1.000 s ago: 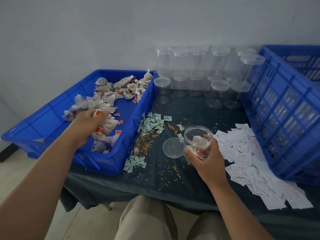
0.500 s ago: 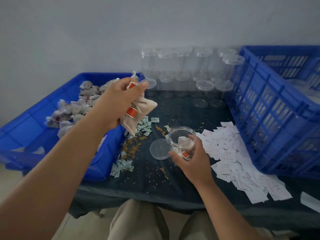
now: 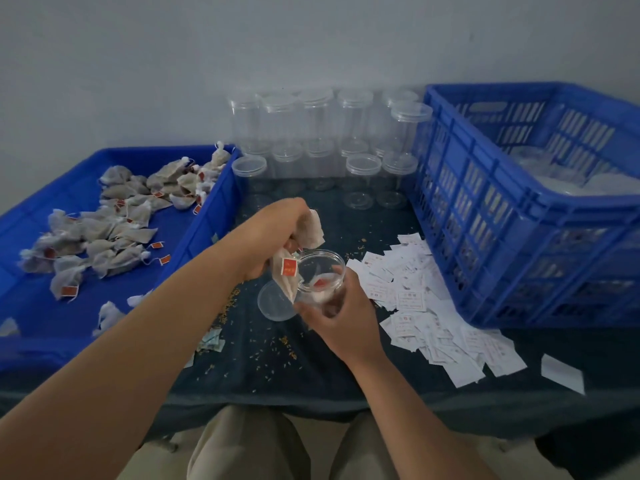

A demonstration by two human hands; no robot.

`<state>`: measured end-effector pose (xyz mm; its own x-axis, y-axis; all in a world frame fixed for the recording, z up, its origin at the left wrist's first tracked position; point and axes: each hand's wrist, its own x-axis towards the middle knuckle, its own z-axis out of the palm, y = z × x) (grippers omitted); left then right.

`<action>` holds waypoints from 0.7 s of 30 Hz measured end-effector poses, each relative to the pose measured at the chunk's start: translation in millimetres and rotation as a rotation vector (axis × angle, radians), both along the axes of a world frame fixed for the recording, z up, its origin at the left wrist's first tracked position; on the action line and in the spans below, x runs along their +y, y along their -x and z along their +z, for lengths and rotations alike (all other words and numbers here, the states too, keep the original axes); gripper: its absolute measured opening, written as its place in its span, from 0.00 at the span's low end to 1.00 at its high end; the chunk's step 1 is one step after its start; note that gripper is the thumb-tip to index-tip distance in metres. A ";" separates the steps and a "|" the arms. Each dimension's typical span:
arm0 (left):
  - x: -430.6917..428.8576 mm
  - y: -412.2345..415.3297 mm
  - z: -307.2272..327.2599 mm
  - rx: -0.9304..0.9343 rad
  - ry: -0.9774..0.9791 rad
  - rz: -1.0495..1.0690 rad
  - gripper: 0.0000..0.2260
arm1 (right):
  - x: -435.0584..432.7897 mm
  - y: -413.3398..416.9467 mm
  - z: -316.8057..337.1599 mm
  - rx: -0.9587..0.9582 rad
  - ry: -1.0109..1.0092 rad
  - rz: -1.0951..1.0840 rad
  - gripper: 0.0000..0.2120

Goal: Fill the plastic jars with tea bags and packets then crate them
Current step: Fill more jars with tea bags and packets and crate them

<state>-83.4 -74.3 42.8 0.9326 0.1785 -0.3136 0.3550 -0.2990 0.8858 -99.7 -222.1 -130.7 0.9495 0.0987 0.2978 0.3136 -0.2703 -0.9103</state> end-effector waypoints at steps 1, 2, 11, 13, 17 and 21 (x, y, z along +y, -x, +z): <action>2.5 -0.7 -0.2 0.003 -0.049 -0.022 0.10 | 0.2 -0.6 -1.2 0.005 0.000 0.004 0.37; 5.4 -1.4 -0.8 -0.033 -0.114 -0.070 0.08 | 0.3 -1.2 -2.3 0.007 0.004 0.004 0.37; 15.3 -2.1 4.5 -0.248 -0.252 -0.243 0.03 | -0.2 0.5 -0.6 0.010 0.020 -0.004 0.36; 14.0 -2.1 3.8 -0.233 -0.313 -0.260 0.06 | -0.2 1.1 -1.0 0.016 0.014 -0.007 0.38; 12.0 -1.6 4.7 -0.384 -0.112 -0.149 0.15 | -0.6 2.0 0.0 0.006 0.022 -0.017 0.38; 4.7 -5.8 7.5 -0.505 0.150 -0.086 0.18 | -0.2 2.8 0.9 0.010 0.027 -0.030 0.35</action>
